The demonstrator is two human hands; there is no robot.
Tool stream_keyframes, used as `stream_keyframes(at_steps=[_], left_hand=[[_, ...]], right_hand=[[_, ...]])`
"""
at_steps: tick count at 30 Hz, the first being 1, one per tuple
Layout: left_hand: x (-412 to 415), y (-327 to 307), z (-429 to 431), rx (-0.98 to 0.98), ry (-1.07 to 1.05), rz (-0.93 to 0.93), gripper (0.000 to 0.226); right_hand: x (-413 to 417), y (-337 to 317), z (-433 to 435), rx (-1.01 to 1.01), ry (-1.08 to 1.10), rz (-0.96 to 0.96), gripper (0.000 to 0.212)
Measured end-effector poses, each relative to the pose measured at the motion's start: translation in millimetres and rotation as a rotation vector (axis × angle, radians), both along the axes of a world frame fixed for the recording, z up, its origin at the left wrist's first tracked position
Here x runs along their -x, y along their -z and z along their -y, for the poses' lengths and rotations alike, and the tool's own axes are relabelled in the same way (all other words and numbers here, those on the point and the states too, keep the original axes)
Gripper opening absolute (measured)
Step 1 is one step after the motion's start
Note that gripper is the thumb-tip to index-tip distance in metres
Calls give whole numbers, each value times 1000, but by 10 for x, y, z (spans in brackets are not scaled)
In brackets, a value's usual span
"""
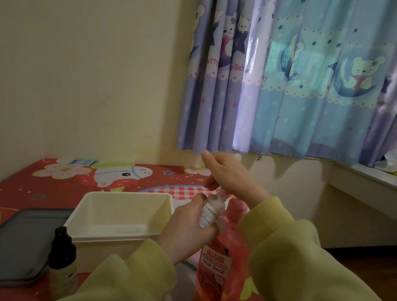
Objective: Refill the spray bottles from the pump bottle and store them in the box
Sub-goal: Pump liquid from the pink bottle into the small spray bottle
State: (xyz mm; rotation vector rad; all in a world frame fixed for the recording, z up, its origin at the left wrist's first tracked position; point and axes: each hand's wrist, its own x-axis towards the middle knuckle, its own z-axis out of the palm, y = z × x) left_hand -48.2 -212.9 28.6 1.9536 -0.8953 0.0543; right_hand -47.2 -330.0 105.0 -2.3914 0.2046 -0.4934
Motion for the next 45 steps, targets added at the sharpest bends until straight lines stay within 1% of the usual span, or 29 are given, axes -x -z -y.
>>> stream_keyframes(at_steps=[7, 9, 13, 15, 19, 22, 25, 29, 33, 36, 40, 42, 45], left_hand=[[11, 35, 15, 68, 36, -12, 24], [23, 33, 5, 97, 63, -57, 26], [51, 4, -17, 144, 148, -207, 26], [60, 3, -39, 163, 167, -249, 25], [48, 23, -75, 143, 152, -223, 29], [58, 27, -90, 129, 145, -188, 35], [62, 25, -121, 122, 105, -158, 26], [68, 31, -181, 130, 64, -165, 28], [64, 40, -236, 135, 30, -202, 33], [86, 25, -342, 157, -4, -210, 36], [60, 31, -537, 185, -19, -207, 25], [64, 66, -650, 187, -37, -197, 26], [82, 156, -840, 204, -58, -196, 19]], right_hand=[[37, -44, -5, -19, 2, -35, 51], [27, -37, -6, -2, 4, -27, 53], [15, -29, -19, 54, 0, -7, 54], [32, -40, -38, 35, -4, 15, 52], [53, -49, -40, -49, -26, 128, 39], [68, -37, -13, -91, -4, 235, 34], [89, -33, -2, -121, 25, 367, 26], [115, -31, -16, -124, 69, 528, 24], [165, -59, -65, -127, 103, 600, 22], [220, -72, -174, -128, 88, 589, 22], [290, -5, -366, -149, 44, 522, 21], [329, 61, -492, -191, 14, 510, 19], [361, 191, -658, -198, -10, 456, 23]])
